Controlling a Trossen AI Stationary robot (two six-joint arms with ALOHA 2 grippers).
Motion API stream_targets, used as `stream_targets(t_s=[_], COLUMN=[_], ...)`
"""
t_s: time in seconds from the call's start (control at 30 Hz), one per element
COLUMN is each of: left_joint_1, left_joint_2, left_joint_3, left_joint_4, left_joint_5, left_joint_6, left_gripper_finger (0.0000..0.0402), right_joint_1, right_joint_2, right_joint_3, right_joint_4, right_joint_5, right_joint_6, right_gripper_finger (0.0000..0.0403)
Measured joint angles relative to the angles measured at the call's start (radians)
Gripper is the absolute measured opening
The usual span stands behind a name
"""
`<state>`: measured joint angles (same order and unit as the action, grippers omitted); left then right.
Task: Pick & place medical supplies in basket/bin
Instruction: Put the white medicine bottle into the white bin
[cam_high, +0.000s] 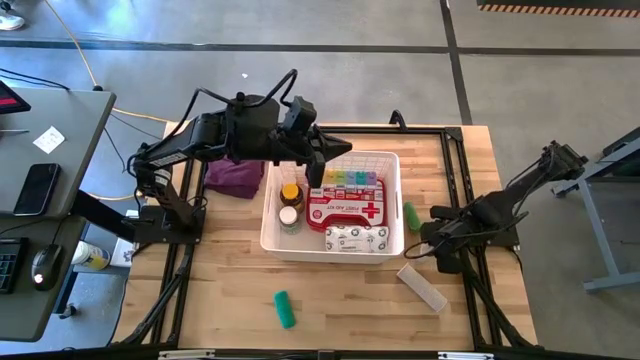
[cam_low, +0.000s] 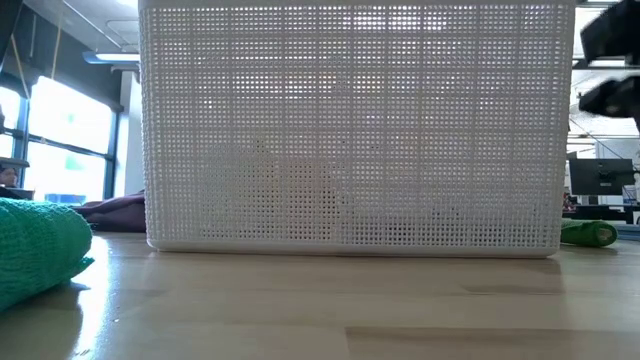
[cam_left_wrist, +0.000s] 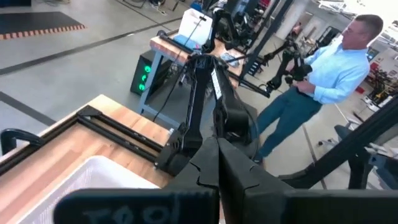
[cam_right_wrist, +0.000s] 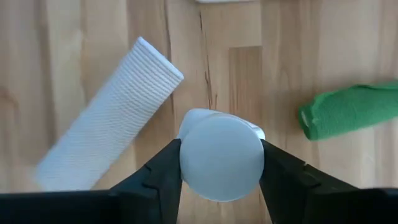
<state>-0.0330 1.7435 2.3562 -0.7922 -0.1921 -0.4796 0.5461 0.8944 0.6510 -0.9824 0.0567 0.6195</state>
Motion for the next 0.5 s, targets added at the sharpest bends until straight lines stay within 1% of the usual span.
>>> stream_targets(t_s=[0.07,0.2,0.37,0.5], left_joint_1=[0.0,0.0,0.0,0.0], left_joint_2=[0.0,-0.009,-0.052,-0.085], left_joint_3=[0.0,0.0,0.0,0.0], left_joint_4=[0.0,-0.007,-0.036,-0.076], left_joint_5=[0.004,0.004,-0.007,-0.037], left_joint_6=[0.0,0.001,0.039,0.047], left_gripper_finger=[0.0041,0.0061,0.0066,0.0066], right_joint_1=[0.0,0.0,0.0,0.0], right_joint_2=[0.0,0.0,0.003,0.011], right_joint_3=[0.064,0.247,0.504,0.664], right_joint_4=[-0.049,-0.147,-0.239,-0.247], right_joint_5=[-0.003,-0.018,-0.05,-0.048], right_joint_6=[0.014,0.036,0.059,0.059], right_gripper_finger=[0.0164,0.0164,0.0166,0.0166])
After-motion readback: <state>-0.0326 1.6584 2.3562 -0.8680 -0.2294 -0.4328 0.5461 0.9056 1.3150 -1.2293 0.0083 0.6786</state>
